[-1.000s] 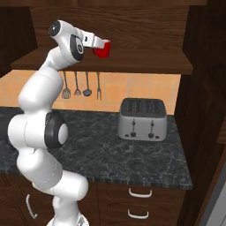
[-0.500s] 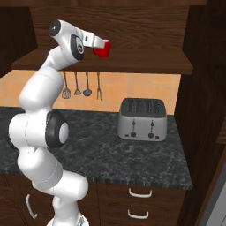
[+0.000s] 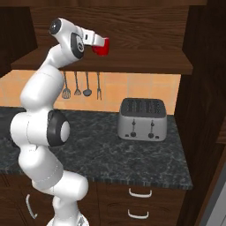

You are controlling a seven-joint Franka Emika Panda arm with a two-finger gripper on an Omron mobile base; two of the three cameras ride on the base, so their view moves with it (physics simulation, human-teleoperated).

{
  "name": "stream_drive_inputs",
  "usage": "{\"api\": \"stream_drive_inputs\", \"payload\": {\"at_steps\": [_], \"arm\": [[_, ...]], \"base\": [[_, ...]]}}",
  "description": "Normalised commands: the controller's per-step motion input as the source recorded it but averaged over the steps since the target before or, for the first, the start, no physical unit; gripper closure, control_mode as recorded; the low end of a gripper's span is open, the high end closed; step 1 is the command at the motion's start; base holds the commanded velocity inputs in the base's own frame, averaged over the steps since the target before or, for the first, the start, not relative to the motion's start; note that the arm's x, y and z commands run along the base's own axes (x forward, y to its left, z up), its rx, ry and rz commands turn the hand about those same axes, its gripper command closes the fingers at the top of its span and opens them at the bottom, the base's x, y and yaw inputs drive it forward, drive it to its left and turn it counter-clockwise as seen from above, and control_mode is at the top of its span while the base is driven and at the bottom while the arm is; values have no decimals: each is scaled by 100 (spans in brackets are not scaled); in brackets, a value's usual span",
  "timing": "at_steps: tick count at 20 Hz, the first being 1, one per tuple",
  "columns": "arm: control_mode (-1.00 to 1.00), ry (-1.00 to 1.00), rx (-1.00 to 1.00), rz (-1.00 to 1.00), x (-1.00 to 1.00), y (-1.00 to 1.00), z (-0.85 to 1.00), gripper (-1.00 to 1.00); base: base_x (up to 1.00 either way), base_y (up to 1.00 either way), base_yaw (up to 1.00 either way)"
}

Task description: Gather all objects into one cabinet and sort the glasses and bowls to opposite sides.

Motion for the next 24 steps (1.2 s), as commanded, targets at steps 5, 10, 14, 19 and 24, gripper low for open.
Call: {"api": "stream_drive_inputs", "payload": {"at_steps": [5,10,14,19,24], "arm": [[-100,-11,2,17,-46,-33,8,100],[-100,-15,3,30,-50,-55,9,100],[-100,-13,0,37,-53,-46,26,100],[-100,-8,0,38,-52,-13,44,100],[-100,-1,-1,29,-61,0,15,100]], "base": [[0,0,0],[0,0,0],[0,0,0],[0,0,0],[0,0,0]]}}
